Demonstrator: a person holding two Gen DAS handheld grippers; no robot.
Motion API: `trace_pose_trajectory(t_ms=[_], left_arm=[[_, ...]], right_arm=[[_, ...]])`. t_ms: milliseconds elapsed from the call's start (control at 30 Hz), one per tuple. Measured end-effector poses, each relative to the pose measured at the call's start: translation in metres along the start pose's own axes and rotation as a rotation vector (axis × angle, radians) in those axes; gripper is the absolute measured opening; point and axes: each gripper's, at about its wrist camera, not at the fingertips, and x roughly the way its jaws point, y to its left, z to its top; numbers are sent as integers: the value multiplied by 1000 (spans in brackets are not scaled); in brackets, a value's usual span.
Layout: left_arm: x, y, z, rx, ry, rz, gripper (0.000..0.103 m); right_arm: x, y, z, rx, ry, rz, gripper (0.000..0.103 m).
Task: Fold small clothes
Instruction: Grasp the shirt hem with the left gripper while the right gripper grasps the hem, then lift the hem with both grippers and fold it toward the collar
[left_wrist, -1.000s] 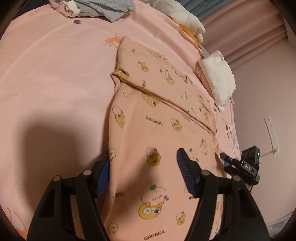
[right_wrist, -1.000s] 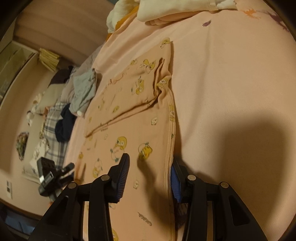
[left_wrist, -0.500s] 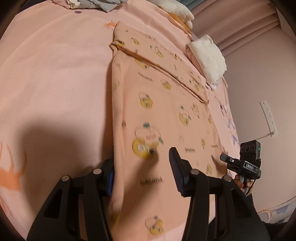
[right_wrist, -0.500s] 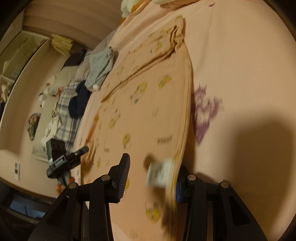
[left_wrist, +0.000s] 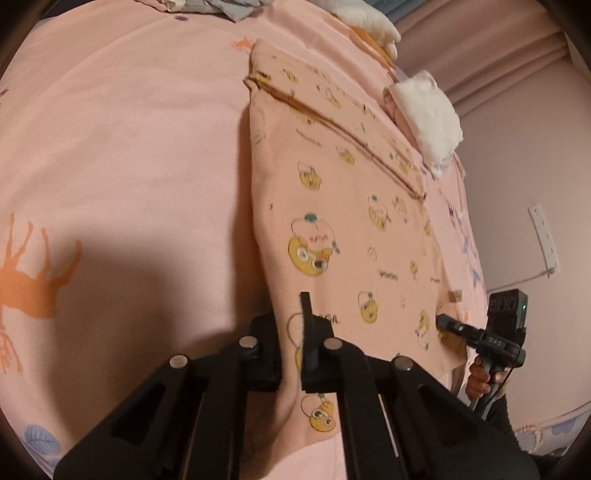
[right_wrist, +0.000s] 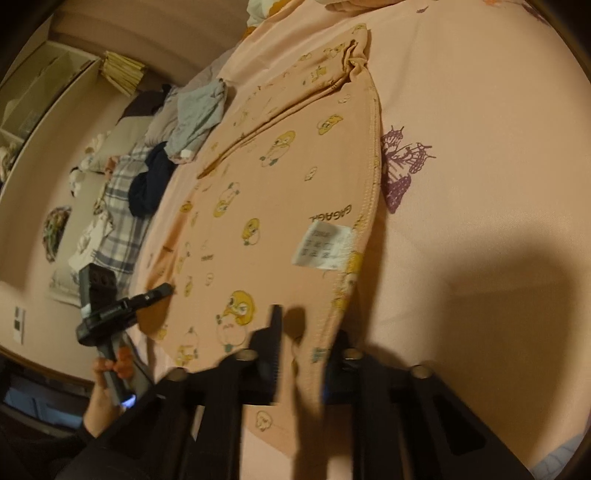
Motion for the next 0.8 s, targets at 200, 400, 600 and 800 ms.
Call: trace_pose_trajectory(t_ms=[200, 400, 600, 800], left_arm=[[-16, -11, 7, 22, -68, -26, 2], [-24, -21, 2, 43, -103, -58, 2], [-30, -27, 2, 76, -119, -80, 1], [-37, -38, 0, 121, -144, -80, 1]], right_arm=[[-16, 17, 6, -52, -91, 97, 6], [-22, 32, 1, -93, -139, 127, 5], [-29, 37, 0, -110, -180, 166, 4], [-31, 39, -1, -122, -198, 190, 4]])
